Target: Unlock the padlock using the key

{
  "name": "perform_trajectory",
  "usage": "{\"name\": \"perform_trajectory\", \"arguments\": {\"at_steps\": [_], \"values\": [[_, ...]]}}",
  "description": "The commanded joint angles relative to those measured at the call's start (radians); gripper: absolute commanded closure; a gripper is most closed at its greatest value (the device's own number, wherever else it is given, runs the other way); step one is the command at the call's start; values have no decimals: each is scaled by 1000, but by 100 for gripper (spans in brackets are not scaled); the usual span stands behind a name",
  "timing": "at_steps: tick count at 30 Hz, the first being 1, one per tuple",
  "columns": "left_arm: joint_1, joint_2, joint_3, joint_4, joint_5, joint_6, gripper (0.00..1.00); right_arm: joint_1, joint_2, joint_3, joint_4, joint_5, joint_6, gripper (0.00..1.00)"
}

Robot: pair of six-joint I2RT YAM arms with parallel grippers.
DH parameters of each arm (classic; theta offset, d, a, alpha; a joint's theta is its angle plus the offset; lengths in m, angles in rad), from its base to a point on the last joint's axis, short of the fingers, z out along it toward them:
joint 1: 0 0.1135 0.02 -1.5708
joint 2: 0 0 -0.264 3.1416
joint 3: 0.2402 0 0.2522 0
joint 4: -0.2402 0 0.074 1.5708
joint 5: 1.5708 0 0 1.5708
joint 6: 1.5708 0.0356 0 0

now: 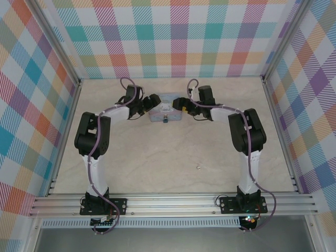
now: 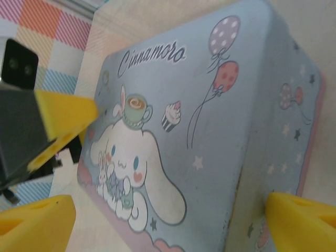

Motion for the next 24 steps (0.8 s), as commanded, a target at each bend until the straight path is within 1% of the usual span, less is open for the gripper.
{"name": "perform_trajectory", "arguments": {"at_steps": [1,8,12,17,19,22,24], "values": [[-61,-76,-59,12,42,3,17,51,-93,-84,115,-69,32,8],[-101,-173,-194,34,33,-23,16,110,-248,-304,142,5,33,7],[-117,-233,-270,40,9,-35,16,136,-318,-415,180,33,62,8],[-126,-269,-309,36,9,-37,14,169,-364,-490,192,47,70,7],[-126,-288,-320,16,-19,-16,12,170,-390,-516,186,67,67,6],[-116,-334,-313,-63,-95,45,7,170,-461,-536,85,141,22,4],[-101,-373,-316,-88,-114,67,4,171,-518,-536,-17,188,-20,2]]}}
